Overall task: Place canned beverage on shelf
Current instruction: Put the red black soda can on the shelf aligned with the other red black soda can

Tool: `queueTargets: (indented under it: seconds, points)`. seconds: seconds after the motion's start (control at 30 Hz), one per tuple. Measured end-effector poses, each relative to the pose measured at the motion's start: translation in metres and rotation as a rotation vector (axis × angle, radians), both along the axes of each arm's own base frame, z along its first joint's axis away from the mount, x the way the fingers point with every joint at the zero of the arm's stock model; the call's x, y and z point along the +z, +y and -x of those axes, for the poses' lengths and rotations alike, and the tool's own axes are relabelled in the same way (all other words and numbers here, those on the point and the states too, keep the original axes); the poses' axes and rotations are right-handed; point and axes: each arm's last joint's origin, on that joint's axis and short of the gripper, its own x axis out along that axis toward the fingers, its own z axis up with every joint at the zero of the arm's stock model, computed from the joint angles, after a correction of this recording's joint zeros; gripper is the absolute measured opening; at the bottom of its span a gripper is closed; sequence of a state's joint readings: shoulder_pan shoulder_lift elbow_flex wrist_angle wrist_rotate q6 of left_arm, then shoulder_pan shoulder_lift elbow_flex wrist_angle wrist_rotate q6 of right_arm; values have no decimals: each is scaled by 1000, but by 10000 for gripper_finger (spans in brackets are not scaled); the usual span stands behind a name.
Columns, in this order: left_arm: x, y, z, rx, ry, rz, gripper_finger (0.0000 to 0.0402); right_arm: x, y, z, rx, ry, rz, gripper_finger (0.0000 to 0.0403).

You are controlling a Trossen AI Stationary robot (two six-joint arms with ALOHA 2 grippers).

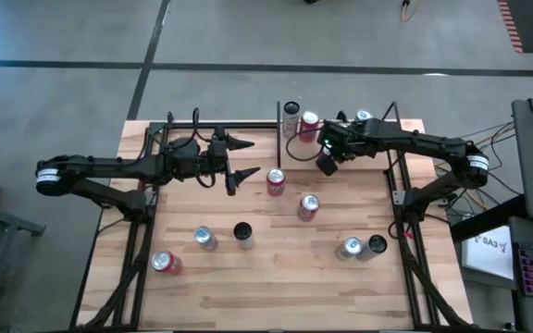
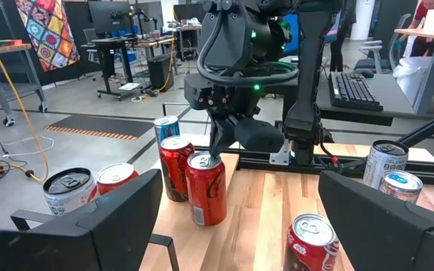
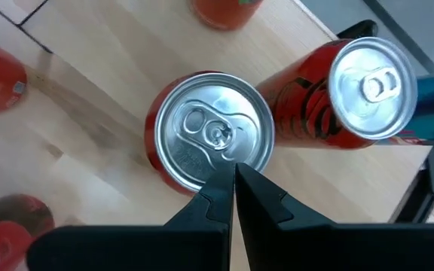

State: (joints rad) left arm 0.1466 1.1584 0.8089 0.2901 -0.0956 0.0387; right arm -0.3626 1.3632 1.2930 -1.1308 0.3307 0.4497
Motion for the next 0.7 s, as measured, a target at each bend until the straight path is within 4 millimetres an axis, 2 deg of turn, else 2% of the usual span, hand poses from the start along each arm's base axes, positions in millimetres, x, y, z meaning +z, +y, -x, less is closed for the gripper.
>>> queueTargets:
  seconds: [0.43,0.7]
  points:
    - [0,0,0,0,-2,6,341,1,1,3,-15,11,4,9]
    - [0,0,0,1,-7,21,341,12,0,2,4,-27,24,9]
